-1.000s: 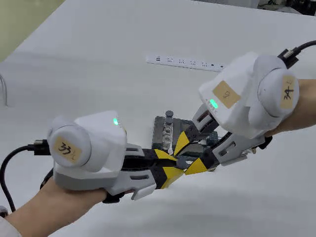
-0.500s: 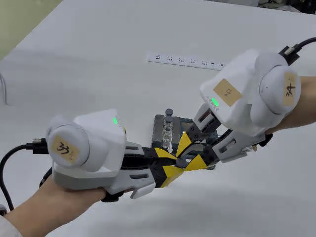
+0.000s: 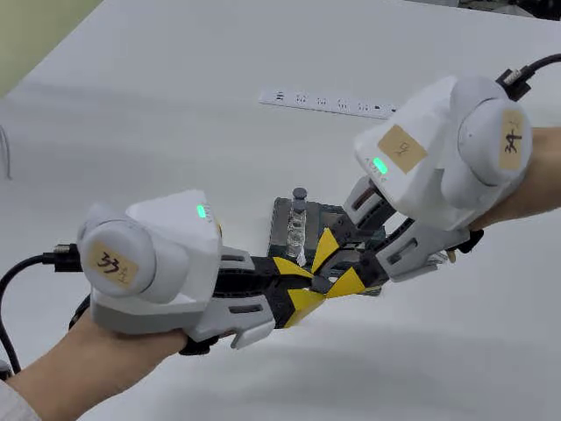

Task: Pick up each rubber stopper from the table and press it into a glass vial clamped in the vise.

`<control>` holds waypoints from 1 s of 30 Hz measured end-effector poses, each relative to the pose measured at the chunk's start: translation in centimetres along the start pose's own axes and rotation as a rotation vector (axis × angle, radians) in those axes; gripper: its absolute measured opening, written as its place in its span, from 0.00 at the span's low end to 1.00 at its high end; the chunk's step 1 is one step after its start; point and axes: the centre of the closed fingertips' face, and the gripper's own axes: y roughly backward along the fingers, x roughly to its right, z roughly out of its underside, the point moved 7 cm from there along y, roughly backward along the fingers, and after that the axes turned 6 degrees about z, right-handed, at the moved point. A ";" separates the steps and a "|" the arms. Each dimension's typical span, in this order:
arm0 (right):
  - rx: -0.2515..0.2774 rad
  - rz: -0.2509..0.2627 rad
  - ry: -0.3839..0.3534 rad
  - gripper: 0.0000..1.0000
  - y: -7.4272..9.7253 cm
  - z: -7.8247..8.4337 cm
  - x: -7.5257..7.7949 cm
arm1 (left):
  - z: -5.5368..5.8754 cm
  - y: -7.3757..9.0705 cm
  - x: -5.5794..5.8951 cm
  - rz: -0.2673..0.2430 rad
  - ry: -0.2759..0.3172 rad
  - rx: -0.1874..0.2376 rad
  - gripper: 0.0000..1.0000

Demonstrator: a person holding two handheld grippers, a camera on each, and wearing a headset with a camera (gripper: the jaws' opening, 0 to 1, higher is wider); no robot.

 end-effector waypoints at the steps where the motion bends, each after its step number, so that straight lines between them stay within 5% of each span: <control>1: 0.001 -0.002 0.001 0.07 0.0 0.0 0.0 | 0.0 0.0 0.0 0.002 0.003 0.002 0.05; 23: 0.005 -0.032 0.005 0.06 -0.1 -0.1 -0.1 | 0.1 0.0 0.3 0.010 0.025 0.012 0.05; 30: -0.009 -0.043 0.064 0.06 -0.2 -0.3 -0.5 | 0.1 -0.1 0.4 0.031 0.045 -0.007 0.05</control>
